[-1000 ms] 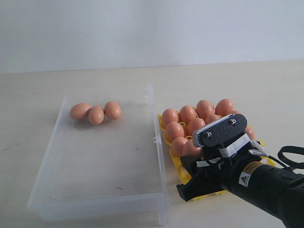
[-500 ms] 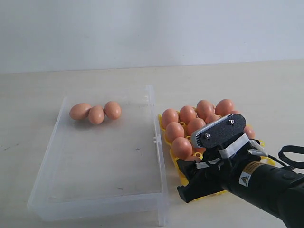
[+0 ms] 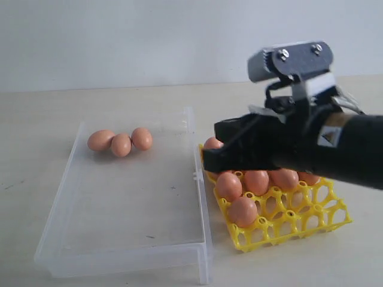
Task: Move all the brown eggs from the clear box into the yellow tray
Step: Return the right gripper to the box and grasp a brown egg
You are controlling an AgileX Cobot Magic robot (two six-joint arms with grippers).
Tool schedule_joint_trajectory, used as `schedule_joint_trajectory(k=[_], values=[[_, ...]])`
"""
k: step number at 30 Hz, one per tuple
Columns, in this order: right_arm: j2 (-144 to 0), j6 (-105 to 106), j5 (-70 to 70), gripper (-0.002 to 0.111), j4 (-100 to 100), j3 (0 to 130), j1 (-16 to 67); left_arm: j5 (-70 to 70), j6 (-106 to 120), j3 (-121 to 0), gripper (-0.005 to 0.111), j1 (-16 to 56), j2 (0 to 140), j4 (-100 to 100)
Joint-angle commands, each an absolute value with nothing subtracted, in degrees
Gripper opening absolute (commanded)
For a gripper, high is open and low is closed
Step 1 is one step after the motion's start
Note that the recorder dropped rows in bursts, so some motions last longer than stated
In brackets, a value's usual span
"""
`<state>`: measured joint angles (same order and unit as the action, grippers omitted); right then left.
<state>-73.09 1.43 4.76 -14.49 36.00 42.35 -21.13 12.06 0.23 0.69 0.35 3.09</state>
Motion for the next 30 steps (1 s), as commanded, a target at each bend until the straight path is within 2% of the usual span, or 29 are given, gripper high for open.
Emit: schedule_joint_trajectory(k=[1,5,7,14,18,21,30], values=[[-82.44,-11.51,-9.04,0.0,-6.08,48.33,42.16,-20.65,11.77,0.0,0.0,0.59,0.0,3.54],[-92.88,-16.36,-15.45,0.0,-3.4,59.44,42.16,-20.65,11.77,0.0,0.0,0.59,0.0,3.54],[-98.41,-17.09,-18.67,0.006,-2.23,66.19,42.16,-20.65,11.76,0.0,0.0,0.59,0.0,3.54],[-115.57,-17.13,-32.86,0.045,3.96,89.04,42.16,-20.65,11.88,0.0,0.0,0.59,0.0,3.54],[-123.28,-18.63,-35.23,0.058,6.63,98.24,42.16,-20.65,11.77,0.0,0.0,0.59,0.0,3.54],[-128.02,-18.95,-35.95,0.061,7.09,103.74,41.81,-20.65,11.77,0.0,0.0,0.59,0.0,3.54],[-138.7,-23.22,-42.66,0.061,9.16,117.33,40.64,-20.65,11.77,0.0,0.0,0.59,0.0,3.54]])
